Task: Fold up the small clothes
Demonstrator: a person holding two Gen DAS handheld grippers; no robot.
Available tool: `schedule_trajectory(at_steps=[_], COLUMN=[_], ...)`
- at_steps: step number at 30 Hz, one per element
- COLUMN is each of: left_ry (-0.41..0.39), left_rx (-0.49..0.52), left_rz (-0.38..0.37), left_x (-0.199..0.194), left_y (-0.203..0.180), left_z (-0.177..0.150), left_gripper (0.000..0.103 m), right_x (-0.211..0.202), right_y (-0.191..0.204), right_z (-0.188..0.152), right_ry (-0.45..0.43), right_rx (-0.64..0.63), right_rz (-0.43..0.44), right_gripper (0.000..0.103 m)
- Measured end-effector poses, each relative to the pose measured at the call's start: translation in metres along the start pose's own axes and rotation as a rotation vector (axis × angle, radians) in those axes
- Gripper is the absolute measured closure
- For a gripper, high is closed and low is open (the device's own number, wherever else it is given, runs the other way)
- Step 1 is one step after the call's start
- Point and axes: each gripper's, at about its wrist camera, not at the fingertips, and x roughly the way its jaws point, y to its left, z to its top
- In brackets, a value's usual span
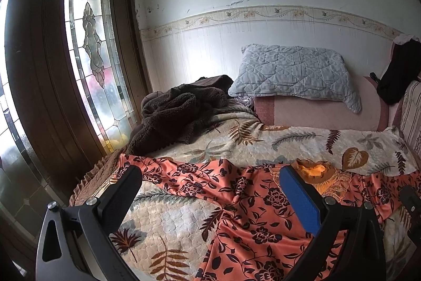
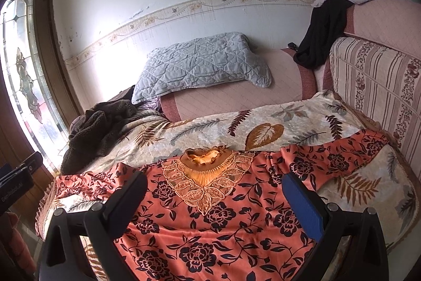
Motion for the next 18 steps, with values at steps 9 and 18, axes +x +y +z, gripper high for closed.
schedule_trajectory(at_steps=[9, 18], left_ry=[0.106, 0.464], left_rx=[0.041, 0.086], left_rz=[-0.061, -0.155], left_x=[0.073, 0.213], left_y=[-0.055, -0.124], left_z=[-0.018, -0.105], left_gripper=[0.000, 0.000], right_x=[0.060, 0.146], right_y=[-0.074, -0.337], right_z=[0.001, -0.033], right_ry=[0.069, 0.139], right_rx=[0.125, 0.809], right_rz=[-0.033, 0.063], right_gripper=[0.000, 0.002])
